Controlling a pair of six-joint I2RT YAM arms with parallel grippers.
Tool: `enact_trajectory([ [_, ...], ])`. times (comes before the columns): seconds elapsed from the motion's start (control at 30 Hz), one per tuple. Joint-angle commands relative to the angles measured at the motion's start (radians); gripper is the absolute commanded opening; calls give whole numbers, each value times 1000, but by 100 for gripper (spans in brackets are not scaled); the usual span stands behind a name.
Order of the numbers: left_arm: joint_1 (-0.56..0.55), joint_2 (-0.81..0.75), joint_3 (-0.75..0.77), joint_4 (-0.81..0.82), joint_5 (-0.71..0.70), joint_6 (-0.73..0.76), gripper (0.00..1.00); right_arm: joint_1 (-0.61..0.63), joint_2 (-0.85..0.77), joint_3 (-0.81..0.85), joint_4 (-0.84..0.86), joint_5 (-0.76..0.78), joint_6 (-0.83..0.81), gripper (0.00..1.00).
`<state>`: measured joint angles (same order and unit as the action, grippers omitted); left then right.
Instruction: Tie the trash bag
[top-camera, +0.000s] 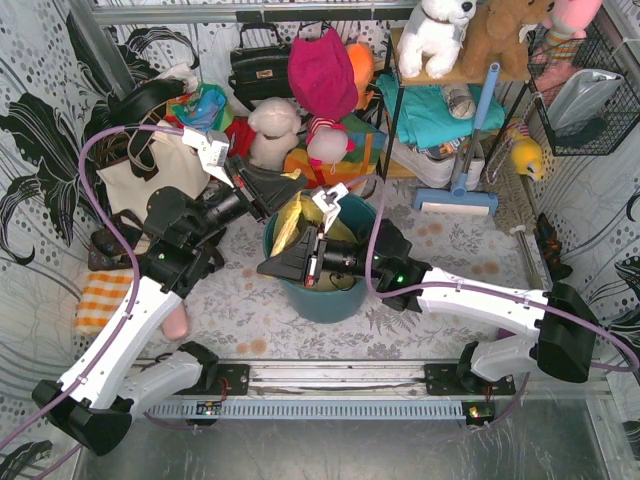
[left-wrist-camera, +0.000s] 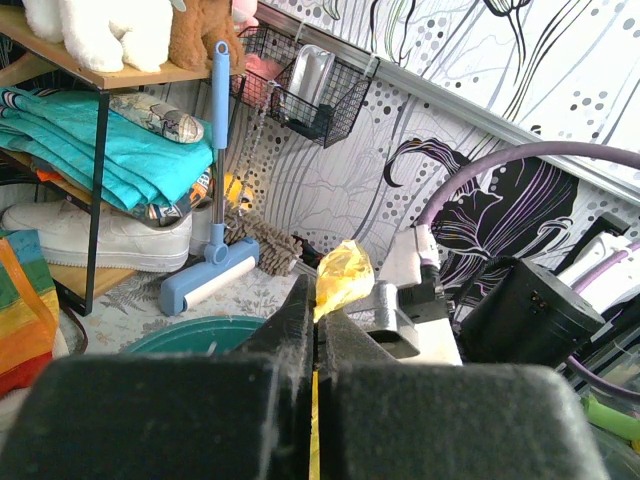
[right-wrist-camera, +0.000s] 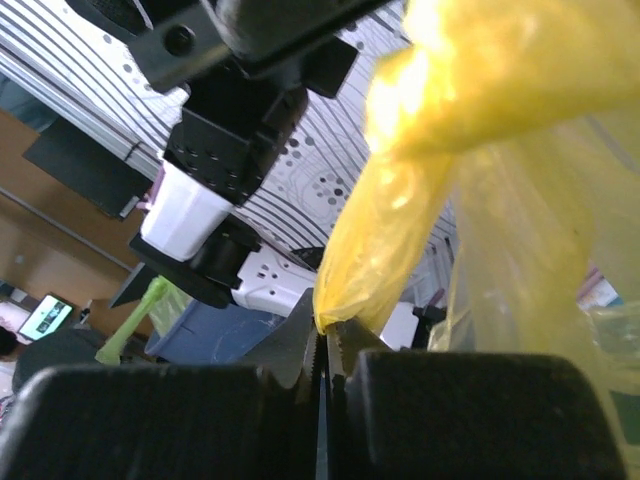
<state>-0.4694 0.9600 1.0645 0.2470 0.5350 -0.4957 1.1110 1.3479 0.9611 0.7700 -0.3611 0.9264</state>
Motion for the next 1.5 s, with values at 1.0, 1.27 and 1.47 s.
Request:
enact_trajectory([
  [1.0,8,358,210,-146,-284,214,0,5,-307,-31,-650,-515,-132,0],
  [1.27,29,493,224,-251,-428,250,0,19,-397,-164,-605,-550,-66,0],
  [1.47,31,567,273,-301,-475,242,0,47,-390,-106,-641,-550,-100,0],
])
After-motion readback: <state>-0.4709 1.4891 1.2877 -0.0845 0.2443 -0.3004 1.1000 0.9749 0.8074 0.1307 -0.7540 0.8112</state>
